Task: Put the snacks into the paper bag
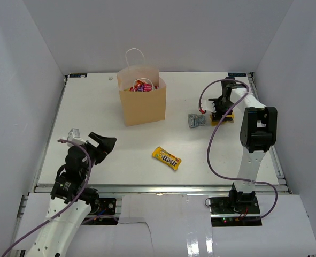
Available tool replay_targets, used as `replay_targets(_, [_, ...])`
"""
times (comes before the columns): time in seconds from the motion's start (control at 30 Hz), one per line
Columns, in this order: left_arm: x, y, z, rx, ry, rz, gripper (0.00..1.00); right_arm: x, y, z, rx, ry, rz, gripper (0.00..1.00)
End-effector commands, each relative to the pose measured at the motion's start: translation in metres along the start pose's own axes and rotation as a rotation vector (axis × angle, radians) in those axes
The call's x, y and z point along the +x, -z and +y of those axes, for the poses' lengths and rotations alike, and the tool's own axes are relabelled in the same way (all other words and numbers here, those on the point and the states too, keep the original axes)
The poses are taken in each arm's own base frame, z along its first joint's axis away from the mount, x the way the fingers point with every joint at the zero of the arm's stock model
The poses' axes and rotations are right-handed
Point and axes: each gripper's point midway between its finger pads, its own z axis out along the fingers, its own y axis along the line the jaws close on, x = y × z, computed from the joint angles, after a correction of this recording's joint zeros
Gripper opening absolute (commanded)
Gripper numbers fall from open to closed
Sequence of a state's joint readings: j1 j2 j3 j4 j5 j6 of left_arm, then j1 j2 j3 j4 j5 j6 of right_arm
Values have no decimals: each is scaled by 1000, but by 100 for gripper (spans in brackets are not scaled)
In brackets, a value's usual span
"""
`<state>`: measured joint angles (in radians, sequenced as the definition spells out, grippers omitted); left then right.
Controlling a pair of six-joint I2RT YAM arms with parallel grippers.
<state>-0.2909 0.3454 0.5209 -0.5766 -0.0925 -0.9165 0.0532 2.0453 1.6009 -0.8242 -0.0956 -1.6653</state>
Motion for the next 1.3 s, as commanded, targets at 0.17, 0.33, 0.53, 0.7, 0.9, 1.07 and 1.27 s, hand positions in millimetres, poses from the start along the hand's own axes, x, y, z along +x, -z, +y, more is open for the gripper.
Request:
replay_targets(0.17, [44,-13,32,-179,425,121,98,11,-15,19,-106,11,30,69])
replay_targets(0.33, [59,-23,34,-236,477,197,98,10,-15,24,-120,-42,1,46])
replay_targets(0.53, [75,-31,26,-204,487,292,98,-11,10,29,-108,-185,-103,29])
replay_targets(0.7, [96,-34,26,-185,505,390,98,-74,69,17,-43,-300,-381,24])
replay_targets(0.9, [102,-42,22,-166,490,429,98,-189,139,4,-69,-418,-669,20])
replay_targets(1.07, [107,-46,14,-125,430,486,98,-297,206,-36,22,-420,-866,20])
replay_targets(1.27, [121,-44,4,-38,406,577,98,-366,277,-73,248,-352,-1027,12])
